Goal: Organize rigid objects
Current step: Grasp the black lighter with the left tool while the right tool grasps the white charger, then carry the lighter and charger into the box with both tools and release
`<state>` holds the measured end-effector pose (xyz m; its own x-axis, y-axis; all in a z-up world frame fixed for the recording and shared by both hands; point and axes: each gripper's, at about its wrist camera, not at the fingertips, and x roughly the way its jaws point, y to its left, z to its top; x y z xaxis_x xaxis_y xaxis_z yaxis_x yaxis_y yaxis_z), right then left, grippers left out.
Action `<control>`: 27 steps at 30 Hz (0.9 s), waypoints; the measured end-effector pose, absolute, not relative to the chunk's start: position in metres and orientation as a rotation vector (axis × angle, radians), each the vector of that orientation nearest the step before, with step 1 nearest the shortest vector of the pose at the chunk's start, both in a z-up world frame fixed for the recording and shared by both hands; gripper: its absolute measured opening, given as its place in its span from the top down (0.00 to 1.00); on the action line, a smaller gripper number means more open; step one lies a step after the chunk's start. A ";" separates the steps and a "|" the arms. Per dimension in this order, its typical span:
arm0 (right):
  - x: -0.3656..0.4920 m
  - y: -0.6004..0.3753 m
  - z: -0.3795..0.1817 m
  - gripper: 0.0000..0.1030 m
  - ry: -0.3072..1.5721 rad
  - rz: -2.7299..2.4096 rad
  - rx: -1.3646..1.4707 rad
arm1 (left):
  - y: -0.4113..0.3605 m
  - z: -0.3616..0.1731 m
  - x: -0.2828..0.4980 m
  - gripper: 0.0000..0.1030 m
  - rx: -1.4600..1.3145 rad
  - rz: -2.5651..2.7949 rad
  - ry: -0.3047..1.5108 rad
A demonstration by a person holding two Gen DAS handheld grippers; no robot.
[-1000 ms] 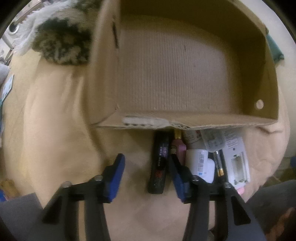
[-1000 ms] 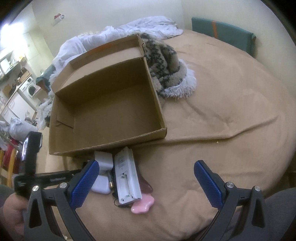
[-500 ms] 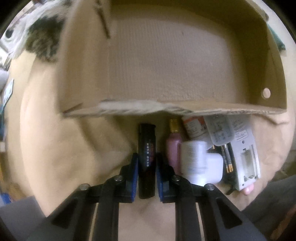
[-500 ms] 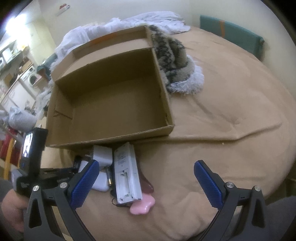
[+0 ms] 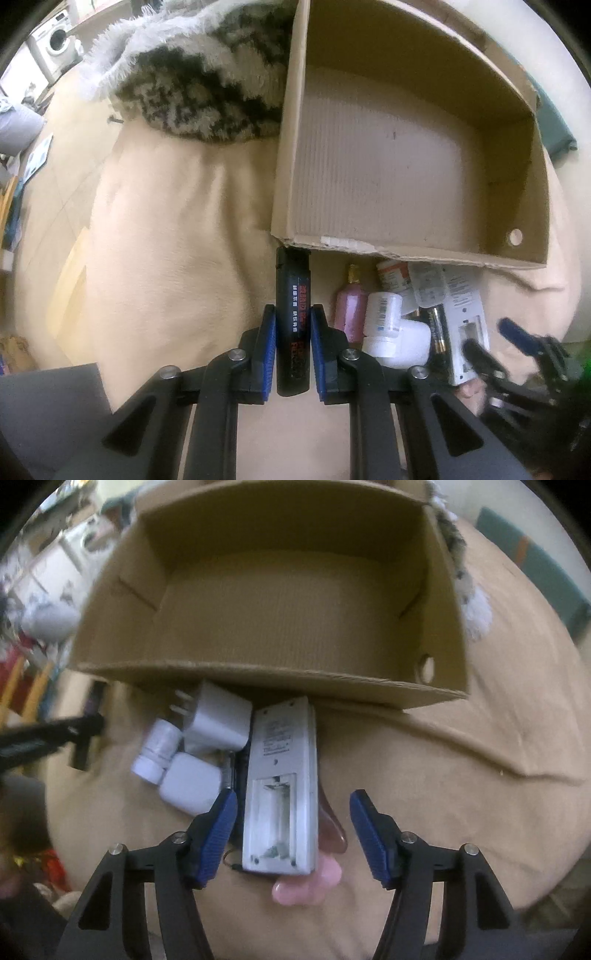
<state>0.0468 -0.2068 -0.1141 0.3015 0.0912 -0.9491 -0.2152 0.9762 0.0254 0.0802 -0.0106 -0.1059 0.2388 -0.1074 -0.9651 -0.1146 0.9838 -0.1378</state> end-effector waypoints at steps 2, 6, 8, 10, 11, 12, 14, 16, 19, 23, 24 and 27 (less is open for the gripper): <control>0.050 -0.201 -0.121 0.34 1.262 0.200 -0.138 | -0.013 -0.108 0.079 0.85 -0.199 0.006 1.330; 0.056 -0.189 -0.135 0.34 1.266 0.168 -0.230 | -0.013 -0.098 0.082 0.85 -0.204 0.008 1.337; 0.063 -0.187 -0.136 0.34 1.254 0.155 -0.229 | -0.013 -0.102 0.083 0.85 -0.204 0.010 1.343; 0.068 -0.185 -0.138 0.34 1.243 0.156 -0.226 | -0.007 -0.108 0.085 0.85 -0.212 0.012 1.354; 0.070 -0.184 -0.139 0.35 1.239 0.158 -0.228 | -0.007 -0.108 0.086 0.85 -0.214 0.014 1.357; 0.071 -0.183 -0.140 0.40 1.236 0.166 -0.230 | -0.006 -0.111 0.089 0.85 -0.214 0.016 1.356; 0.071 -0.181 -0.138 0.52 1.233 0.178 -0.240 | -0.006 -0.111 0.089 0.85 -0.214 0.019 1.357; 0.068 -0.183 -0.137 0.53 1.240 0.186 -0.242 | -0.007 -0.111 0.088 0.85 -0.216 0.025 1.357; 0.065 -0.196 -0.135 0.53 1.247 0.187 -0.177 | -0.007 -0.108 0.087 0.85 -0.215 0.028 1.352; 0.055 -0.205 -0.122 0.53 1.233 0.195 -0.135 | -0.006 -0.105 0.083 0.85 -0.214 0.028 1.342; 0.051 -0.205 -0.118 0.53 1.224 0.196 -0.129 | -0.005 -0.103 0.082 0.85 -0.212 0.028 1.339; 0.039 -0.211 -0.104 0.53 1.193 0.211 -0.087 | 0.001 -0.098 0.076 0.85 -0.214 0.031 1.326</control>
